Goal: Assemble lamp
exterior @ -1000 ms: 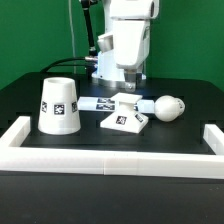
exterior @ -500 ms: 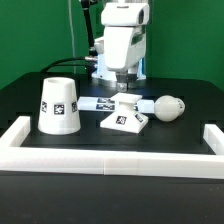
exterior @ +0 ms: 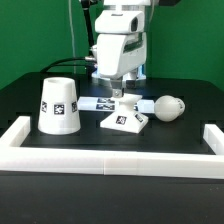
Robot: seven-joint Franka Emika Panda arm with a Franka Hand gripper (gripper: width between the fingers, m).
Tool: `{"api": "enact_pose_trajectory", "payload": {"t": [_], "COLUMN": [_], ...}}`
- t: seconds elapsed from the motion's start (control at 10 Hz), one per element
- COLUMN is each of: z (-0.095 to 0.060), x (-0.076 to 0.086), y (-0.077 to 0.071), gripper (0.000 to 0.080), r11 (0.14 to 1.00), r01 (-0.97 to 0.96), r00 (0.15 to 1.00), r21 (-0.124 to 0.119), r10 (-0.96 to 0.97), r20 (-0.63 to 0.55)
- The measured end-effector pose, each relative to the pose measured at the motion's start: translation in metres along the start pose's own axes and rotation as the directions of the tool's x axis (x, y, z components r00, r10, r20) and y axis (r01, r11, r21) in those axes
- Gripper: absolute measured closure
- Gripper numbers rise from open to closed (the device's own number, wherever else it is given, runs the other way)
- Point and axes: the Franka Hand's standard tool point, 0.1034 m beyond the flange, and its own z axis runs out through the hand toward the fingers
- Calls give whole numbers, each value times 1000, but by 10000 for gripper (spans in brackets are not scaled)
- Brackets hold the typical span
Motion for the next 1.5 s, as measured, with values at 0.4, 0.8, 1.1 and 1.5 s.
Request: {"api": "enact_pose_trajectory", "payload": {"t": [0.4, 0.8, 1.1, 1.5], "z": [12, 8, 15, 25], "x": [-3, 2, 0, -6], "y": [-12, -15, -25, -27], "gripper": [100, 100, 100, 100], "r11": [1000, 1000, 1000, 999], "r01": [-1, 7, -2, -10], "r00": [1000, 1000, 1000, 1000], "r21": [18, 15, 27, 33], "r10": [1, -7, 1, 10], "r20": [5, 5, 7, 7]}}
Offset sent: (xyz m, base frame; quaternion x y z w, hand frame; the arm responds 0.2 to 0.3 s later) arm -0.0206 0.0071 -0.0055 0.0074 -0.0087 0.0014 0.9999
